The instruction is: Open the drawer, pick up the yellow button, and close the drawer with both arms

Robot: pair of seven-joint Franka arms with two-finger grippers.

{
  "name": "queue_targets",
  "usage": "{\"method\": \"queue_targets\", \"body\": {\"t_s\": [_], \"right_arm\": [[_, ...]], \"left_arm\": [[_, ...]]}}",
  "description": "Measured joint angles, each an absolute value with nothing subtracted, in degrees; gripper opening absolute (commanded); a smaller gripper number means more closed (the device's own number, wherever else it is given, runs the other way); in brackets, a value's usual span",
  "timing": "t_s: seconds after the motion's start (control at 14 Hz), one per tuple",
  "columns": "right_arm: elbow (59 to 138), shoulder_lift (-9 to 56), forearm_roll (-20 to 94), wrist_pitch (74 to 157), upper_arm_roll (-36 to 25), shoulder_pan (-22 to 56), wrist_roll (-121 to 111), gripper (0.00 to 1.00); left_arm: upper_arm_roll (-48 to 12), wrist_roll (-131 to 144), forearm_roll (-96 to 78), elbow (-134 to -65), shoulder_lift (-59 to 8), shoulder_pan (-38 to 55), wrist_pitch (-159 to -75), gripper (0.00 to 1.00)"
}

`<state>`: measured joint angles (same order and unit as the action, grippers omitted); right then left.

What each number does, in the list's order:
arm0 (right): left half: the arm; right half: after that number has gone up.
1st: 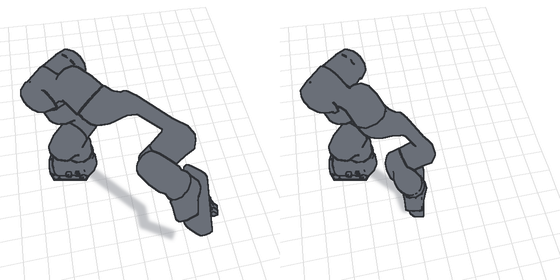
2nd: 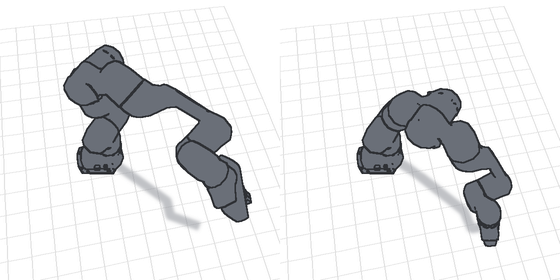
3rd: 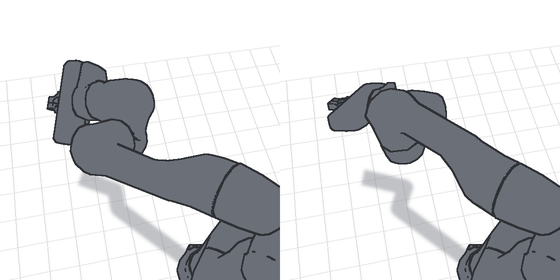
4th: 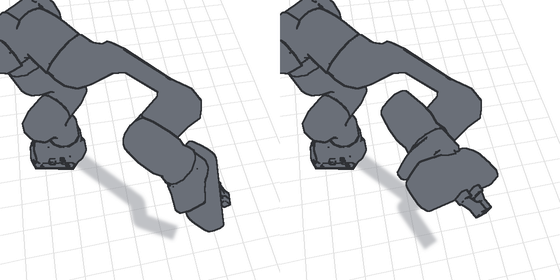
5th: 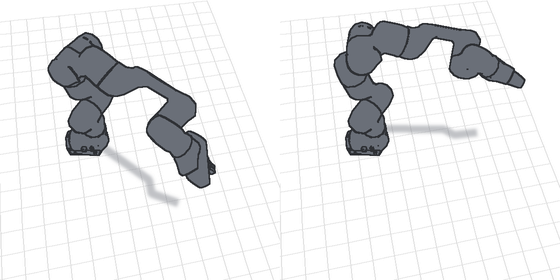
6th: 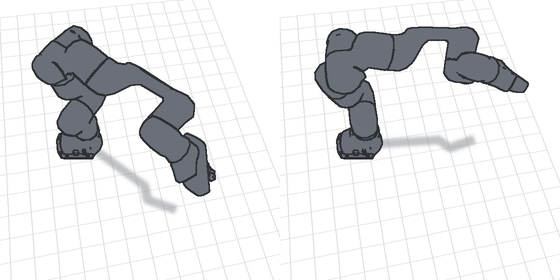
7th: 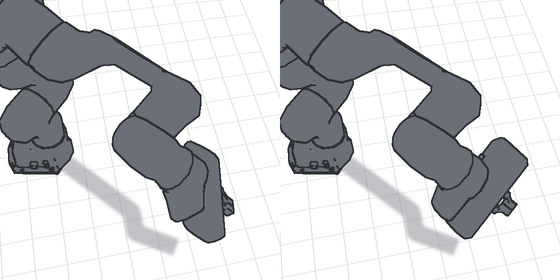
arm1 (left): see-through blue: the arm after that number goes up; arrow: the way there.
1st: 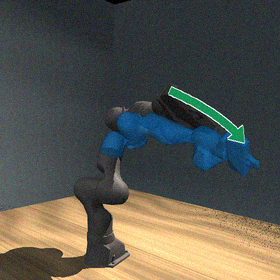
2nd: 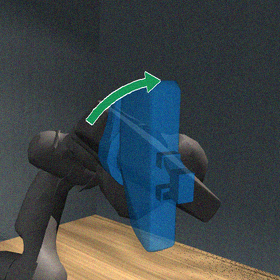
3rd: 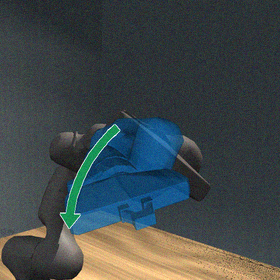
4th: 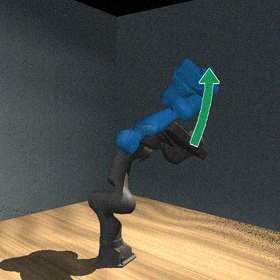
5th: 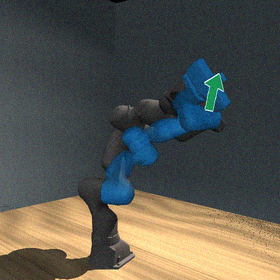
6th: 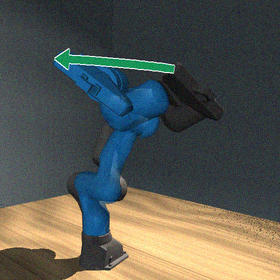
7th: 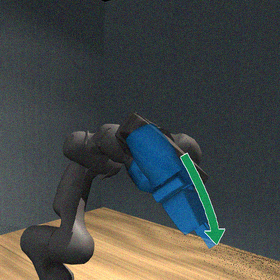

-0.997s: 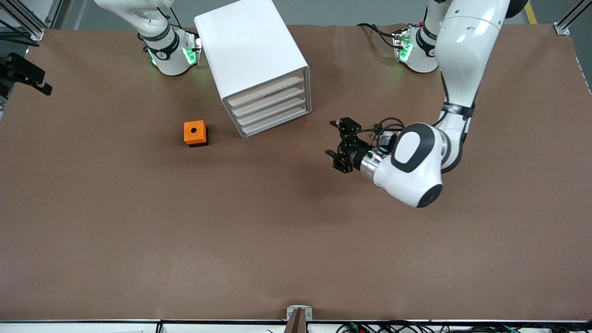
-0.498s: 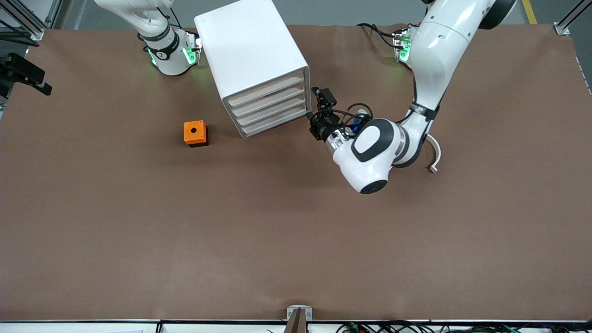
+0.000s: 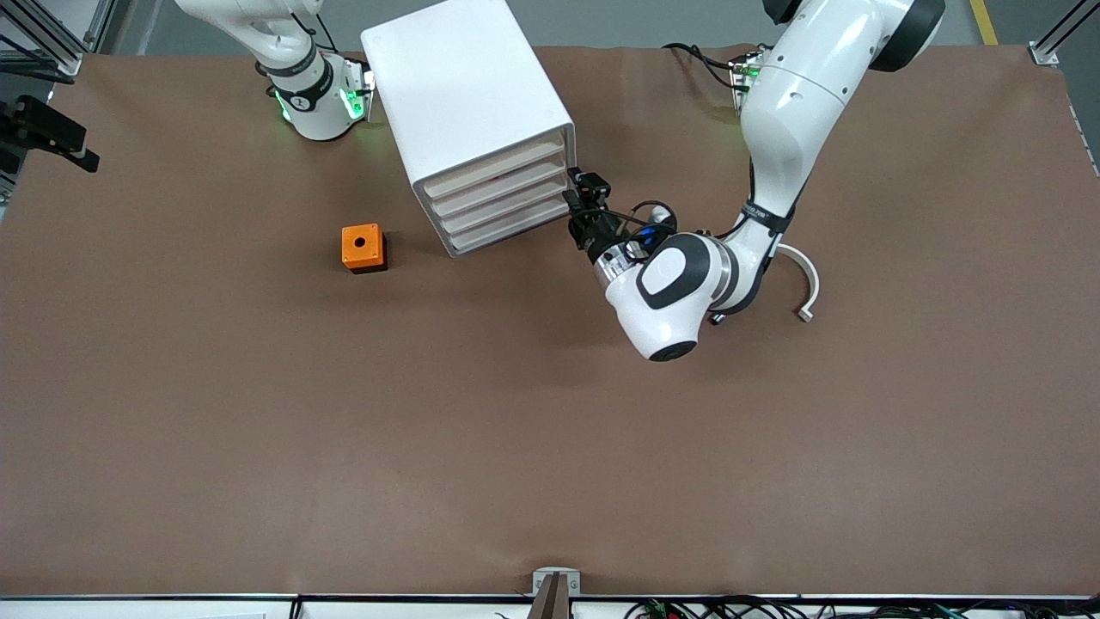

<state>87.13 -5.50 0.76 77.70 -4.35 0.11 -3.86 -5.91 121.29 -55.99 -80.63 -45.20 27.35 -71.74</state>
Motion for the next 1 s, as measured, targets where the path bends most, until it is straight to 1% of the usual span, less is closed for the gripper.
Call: {"method": "queue_targets", "body": {"t_s": [0.5, 1.0], "right_arm": [[87.13, -5.50, 0.70, 77.63, -4.38, 0.10, -3.86, 1.00], [87.13, -5.50, 0.62, 77.55, -4.43, 0.05, -3.86, 1.00]], "left_arm": [[-5.93, 123.22, -58.35, -80.67, -47.06, 29.98, -70.94, 0.50], [-5.96, 123.83, -60.19, -81.07, -47.39, 33.88, -70.73, 0.51]]}}
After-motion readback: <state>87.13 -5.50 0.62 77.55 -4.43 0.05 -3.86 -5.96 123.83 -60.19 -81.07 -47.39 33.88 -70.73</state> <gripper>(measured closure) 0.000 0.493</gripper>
